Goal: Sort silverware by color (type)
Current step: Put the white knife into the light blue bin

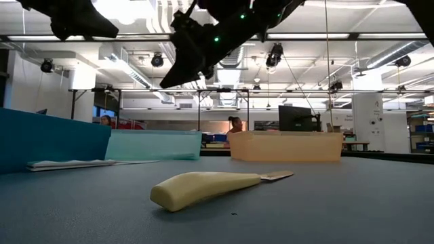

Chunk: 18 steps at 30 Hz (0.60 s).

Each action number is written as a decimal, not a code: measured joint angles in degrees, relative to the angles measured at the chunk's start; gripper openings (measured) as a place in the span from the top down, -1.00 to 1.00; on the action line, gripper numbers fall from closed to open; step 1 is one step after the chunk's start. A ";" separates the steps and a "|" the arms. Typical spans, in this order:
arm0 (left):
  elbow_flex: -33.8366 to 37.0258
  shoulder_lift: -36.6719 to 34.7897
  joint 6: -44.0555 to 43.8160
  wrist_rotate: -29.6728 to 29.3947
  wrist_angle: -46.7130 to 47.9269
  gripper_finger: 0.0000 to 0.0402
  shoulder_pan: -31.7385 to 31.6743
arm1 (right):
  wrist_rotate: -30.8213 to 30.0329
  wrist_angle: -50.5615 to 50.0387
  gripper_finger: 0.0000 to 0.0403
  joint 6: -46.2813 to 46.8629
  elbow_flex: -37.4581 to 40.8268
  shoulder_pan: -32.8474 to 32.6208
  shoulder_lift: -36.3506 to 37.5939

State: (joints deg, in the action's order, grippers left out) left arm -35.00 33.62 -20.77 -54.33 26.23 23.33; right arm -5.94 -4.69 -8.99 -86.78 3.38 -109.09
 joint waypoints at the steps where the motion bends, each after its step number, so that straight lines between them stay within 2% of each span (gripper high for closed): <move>1: 0.00 -0.08 0.64 -1.25 -0.02 0.62 0.00 | -0.04 0.96 0.87 -0.44 -0.23 0.00 -0.66; 8: 0.00 0.00 6.19 -14.73 -0.22 0.62 0.00 | 0.81 6.01 0.87 -1.16 -0.28 -0.02 -5.37; 11: 0.00 -0.04 7.86 -20.63 -0.24 0.62 0.00 | 4.52 7.87 0.87 -0.42 -0.28 0.03 -6.85; 14: 0.00 0.03 8.50 -23.46 0.17 0.62 0.00 | 7.55 11.21 0.87 1.73 -0.28 0.02 -8.72; 18: 0.01 0.10 8.50 -23.81 0.49 0.62 0.00 | 7.90 15.81 0.87 1.92 -0.28 -0.13 -11.69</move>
State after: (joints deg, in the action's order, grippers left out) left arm -34.99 33.73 -12.27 -78.14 26.72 23.33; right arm 1.96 11.13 -7.07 -87.07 3.25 -120.78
